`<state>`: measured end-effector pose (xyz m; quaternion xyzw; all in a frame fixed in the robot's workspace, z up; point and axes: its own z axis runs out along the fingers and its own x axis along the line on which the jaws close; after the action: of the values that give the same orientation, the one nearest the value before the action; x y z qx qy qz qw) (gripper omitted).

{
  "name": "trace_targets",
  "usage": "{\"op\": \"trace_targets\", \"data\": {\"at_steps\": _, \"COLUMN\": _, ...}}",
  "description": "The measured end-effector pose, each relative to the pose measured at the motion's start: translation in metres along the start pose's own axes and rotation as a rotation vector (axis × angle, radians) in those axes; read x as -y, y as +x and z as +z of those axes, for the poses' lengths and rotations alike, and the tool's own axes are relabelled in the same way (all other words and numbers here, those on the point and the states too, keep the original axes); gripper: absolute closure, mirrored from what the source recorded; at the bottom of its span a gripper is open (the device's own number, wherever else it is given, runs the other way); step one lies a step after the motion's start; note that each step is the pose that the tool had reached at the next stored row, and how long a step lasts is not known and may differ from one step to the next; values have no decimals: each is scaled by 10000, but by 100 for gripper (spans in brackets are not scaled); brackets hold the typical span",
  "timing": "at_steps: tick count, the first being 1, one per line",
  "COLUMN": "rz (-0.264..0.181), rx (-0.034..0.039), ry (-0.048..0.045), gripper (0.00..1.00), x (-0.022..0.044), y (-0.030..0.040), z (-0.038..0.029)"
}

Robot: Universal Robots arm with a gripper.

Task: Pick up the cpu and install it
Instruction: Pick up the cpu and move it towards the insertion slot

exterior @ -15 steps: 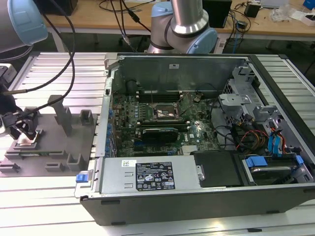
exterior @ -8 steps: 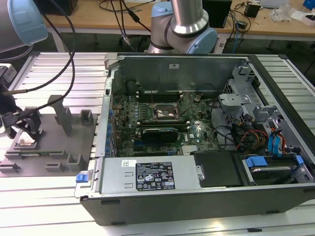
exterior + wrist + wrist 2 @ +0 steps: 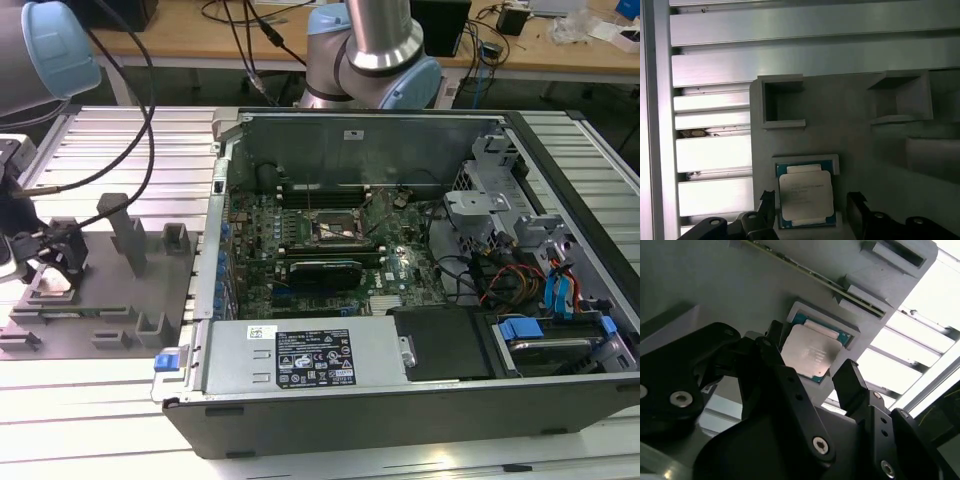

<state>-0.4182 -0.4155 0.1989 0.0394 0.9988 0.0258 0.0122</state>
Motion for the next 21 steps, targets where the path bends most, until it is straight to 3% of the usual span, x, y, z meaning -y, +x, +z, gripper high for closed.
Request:
{"op": "trace_targets", "data": {"at_steps": 5, "rz": -8, "rx": 0, "ry": 0, "gripper": 32, "x": -29, "y": 5, "z": 96}}
{"op": "trace_targets", "data": {"at_steps": 8, "rz": -48, "rx": -2, "ry": -2, "gripper": 32, "x": -31, "y": 6, "z": 100}}
{"op": "trace_targets", "data": {"at_steps": 11, "rz": -463, "rx": -24, "ry": -11, "gripper": 32, "x": -31, "y": 7, "z": 105}}
{"op": "trace_targets", "data": {"at_steps": 21, "rz": -479, "rx": -24, "ry": -12, "gripper": 32, "x": -38, "y": 32, "z": 122}}
